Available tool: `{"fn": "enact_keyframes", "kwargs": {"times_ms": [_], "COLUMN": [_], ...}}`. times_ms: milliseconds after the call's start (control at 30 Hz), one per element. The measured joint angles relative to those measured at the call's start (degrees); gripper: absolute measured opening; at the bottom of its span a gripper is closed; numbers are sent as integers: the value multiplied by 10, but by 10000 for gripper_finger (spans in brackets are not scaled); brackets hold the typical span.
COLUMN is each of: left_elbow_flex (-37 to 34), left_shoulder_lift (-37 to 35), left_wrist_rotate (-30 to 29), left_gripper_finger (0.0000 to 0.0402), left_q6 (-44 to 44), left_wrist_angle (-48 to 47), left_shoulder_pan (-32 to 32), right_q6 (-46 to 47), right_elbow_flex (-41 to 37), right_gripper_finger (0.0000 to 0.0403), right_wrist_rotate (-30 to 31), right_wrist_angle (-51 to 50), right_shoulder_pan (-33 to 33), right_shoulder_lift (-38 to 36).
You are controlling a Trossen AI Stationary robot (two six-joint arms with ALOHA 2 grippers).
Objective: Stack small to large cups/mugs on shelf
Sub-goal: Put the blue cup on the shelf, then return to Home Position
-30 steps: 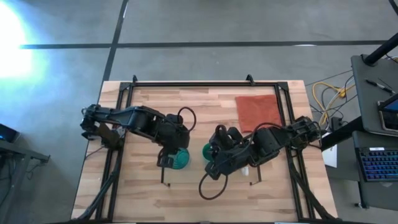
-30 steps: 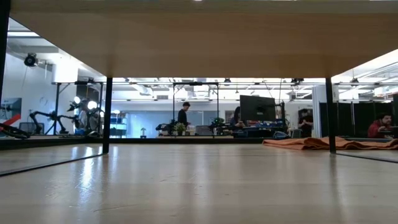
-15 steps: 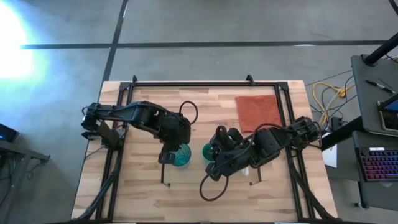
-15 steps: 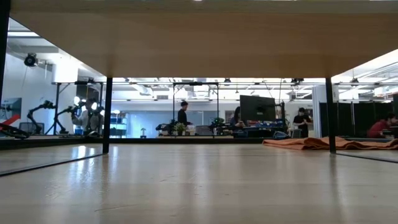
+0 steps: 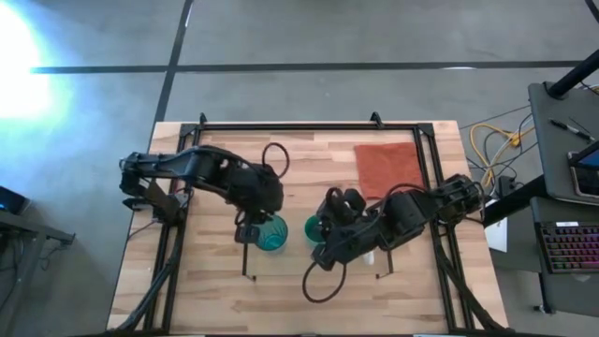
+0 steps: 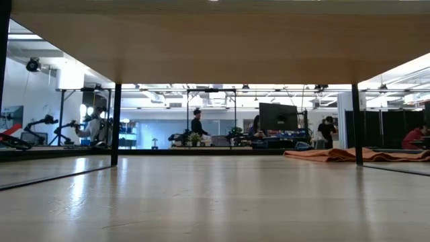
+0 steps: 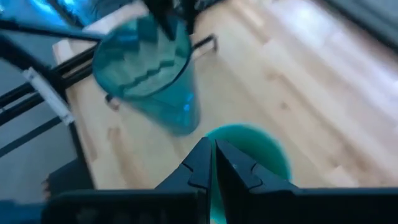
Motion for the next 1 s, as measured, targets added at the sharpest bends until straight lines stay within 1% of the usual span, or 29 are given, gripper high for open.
{"fn": "enact_keyframes", "kwargs": {"times_ms": [100, 167, 333, 367, 433, 500, 567, 600, 633, 667, 733, 800, 867, 900, 967, 1000], "left_elbow_flex": [10, 14, 16, 16, 16, 16, 16, 16, 14, 12, -2, -41, -111, -156, -250, -295], "left_shoulder_lift": [-16, -32, -95, -108, -134, -157, -178, -186, -193, -200, -212, -228, -244, -254, -270, -280], "left_wrist_rotate": [0, 0, 12, 12, 12, 11, 10, 14, 23, 31, 39, 43, 39, 37, 18, 1], "left_gripper_finger": [65, 65, 65, 65, 65, 65, 65, 65, 65, 65, 65, 65, 65, 65, 65, 65], "left_q6": [-3, -3, -15, -35, -82, -162, -237, -243, -224, -187, -155, -136, -111, -94, -62, -54], "left_wrist_angle": [8, 22, 105, 122, 151, 159, 190, 200, 211, 230, 282, 358, 477, 546, 667, 702], "left_shoulder_pan": [0, -1, -2, -2, -2, -2, -2, -4, -9, -17, -44, -91, -159, -197, -254, -265], "right_q6": [-14, -24, -32, -31, -10, 53, 92, 88, 58, 1, -143, -232, -292, -312, -338, -342], "right_elbow_flex": [0, 0, 0, 0, 0, 1, 1, 1, 1, 1, -1, -2, -6, -9, -15, -18], "right_gripper_finger": [13, 13, 13, 13, 13, 13, 13, 13, 13, 13, 13, 13, 13, 13, 13, 13], "right_wrist_rotate": [41, 55, 45, 28, -25, -59, -62, -59, -58, -64, -110, -137, -142, -132, -103, -96], "right_wrist_angle": [-1, 0, 0, 0, 1, 13, 30, 49, 78, 110, 201, 295, 371, 400, 430, 431], "right_shoulder_pan": [1, 1, 6, 7, 9, 10, 14, 20, 27, 37, 63, 92, 128, 144, 167, 172], "right_shoulder_lift": [-12, -24, -69, -81, -106, -126, -141, -146, -151, -153, -151, -139, -115, -100, -65, -51]}}
